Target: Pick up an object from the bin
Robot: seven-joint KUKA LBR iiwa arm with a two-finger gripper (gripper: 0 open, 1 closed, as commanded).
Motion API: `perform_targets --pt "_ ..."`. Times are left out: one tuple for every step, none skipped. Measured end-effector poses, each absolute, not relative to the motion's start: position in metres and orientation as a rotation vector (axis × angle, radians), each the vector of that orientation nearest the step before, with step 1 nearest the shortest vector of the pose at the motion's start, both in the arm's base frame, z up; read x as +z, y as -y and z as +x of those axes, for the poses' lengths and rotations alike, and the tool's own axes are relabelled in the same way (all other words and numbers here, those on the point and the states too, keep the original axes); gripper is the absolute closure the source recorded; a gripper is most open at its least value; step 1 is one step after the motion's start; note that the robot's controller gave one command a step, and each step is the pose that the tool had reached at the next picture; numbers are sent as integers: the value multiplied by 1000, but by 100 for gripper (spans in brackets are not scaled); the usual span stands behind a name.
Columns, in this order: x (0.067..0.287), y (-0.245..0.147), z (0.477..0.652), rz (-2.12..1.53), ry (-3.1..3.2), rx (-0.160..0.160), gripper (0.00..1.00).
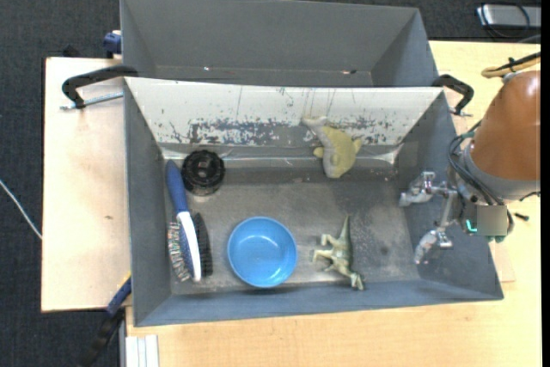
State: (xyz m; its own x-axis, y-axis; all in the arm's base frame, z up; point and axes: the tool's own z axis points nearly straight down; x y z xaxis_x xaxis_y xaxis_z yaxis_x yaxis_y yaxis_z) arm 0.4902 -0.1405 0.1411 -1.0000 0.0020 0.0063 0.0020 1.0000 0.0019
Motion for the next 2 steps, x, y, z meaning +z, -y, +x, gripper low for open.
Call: perform_targets --pt "138 83 502 299 3128 -5 0" --pt "106 -7 503 575 3088 -7 0"
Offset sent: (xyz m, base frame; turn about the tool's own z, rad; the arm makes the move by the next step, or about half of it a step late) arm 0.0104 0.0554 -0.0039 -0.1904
